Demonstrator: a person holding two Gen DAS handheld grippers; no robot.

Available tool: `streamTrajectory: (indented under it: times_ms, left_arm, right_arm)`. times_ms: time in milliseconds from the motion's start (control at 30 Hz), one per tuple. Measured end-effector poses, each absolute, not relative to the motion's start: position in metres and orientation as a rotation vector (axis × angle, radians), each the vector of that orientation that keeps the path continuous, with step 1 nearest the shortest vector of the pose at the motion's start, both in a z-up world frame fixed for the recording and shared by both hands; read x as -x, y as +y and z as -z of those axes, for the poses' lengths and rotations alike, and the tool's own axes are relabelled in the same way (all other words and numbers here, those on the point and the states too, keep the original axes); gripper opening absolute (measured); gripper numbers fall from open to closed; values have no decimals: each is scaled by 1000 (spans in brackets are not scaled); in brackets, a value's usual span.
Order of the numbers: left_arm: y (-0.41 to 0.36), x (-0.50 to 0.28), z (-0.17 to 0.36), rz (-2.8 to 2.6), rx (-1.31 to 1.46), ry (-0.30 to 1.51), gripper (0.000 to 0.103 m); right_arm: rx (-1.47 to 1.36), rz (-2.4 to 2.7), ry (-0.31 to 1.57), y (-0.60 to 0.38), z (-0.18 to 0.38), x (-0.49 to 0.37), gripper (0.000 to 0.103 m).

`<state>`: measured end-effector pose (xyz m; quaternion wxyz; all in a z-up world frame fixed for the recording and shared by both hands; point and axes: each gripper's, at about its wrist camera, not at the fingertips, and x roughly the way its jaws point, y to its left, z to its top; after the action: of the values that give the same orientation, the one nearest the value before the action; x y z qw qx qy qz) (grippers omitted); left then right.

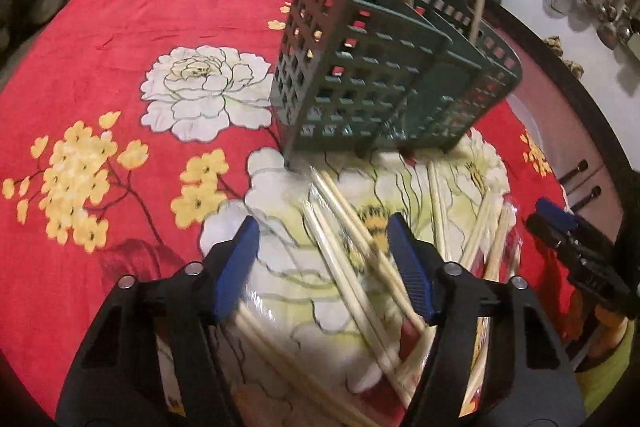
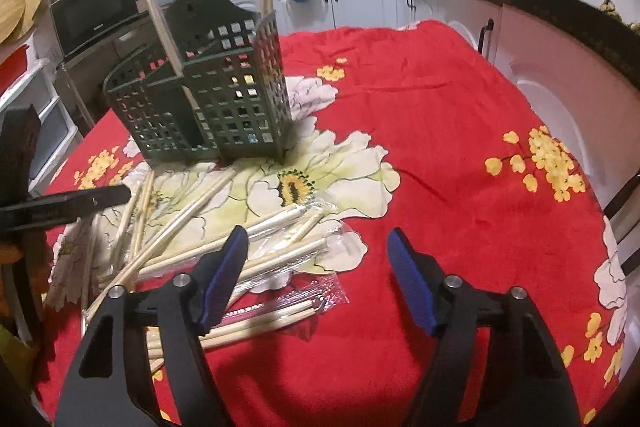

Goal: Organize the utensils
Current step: 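Move the right gripper back down to the chopstick pile, then close the right gripper on another wooden chopstick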

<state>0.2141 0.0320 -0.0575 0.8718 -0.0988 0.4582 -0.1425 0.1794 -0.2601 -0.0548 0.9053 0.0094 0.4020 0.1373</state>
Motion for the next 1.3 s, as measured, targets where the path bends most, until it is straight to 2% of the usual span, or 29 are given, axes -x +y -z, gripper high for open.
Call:
streamTrajectory:
  times_ms: [200, 500, 700, 767, 900, 1300]
  left_arm:
    - [41, -233, 60, 286, 244, 967, 37]
    - [49, -239, 69, 299, 275, 973, 22]
    - [57, -240, 71, 297, 282, 976, 18]
    - [63, -240, 73, 295, 289, 975, 16]
    - [69, -240, 75, 294, 299, 975, 14]
    - [77, -237, 73, 298, 318, 965, 3]
  right_arm:
    - [-70, -303, 874, -265, 63, -192, 57]
    - [-123, -303, 914, -268, 74, -209, 50]
    - [-142, -278, 924, -273, 79, -212, 32]
    - [-148, -279, 925, -275, 80, -211, 19]
    - [-156, -281, 918, -277, 81, -210, 6]
    - [-191, -284, 839, -283, 64, -203, 1]
